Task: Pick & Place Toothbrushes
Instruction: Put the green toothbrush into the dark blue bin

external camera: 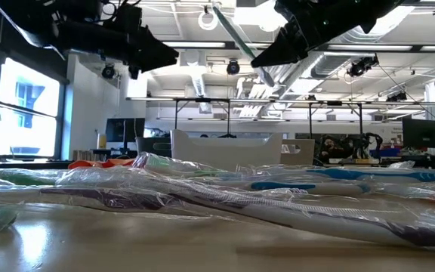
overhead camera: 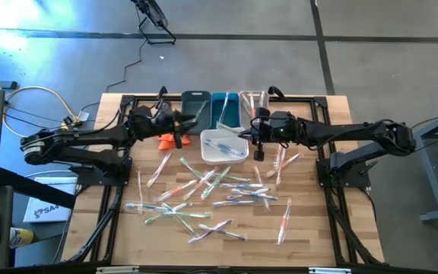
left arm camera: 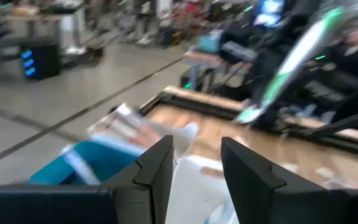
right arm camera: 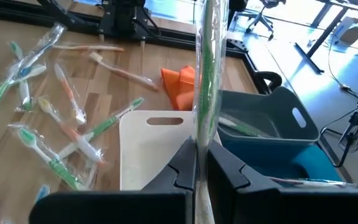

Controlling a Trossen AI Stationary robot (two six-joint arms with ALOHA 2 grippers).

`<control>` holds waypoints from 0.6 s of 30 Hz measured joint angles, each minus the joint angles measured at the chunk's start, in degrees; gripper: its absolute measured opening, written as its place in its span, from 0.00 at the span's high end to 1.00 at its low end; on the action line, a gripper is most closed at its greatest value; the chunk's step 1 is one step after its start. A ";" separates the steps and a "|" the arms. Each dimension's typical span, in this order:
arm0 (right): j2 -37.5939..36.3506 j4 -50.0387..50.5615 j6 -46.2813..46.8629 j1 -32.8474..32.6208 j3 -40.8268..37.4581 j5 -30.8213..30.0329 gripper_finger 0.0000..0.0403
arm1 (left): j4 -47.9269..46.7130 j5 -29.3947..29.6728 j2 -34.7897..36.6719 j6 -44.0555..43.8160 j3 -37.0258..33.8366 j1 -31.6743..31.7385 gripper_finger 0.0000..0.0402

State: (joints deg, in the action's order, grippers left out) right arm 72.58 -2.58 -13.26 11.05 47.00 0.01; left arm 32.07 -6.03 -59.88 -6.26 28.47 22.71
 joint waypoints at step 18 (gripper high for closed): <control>9.02 -9.64 2.65 -0.11 -0.04 -0.53 0.98 | 19.20 -10.92 -13.89 3.44 1.76 -0.10 0.67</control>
State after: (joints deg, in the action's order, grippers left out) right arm 81.60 -12.22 -10.61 10.94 46.96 -0.52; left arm 51.27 -16.94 -73.77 -2.82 30.23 22.61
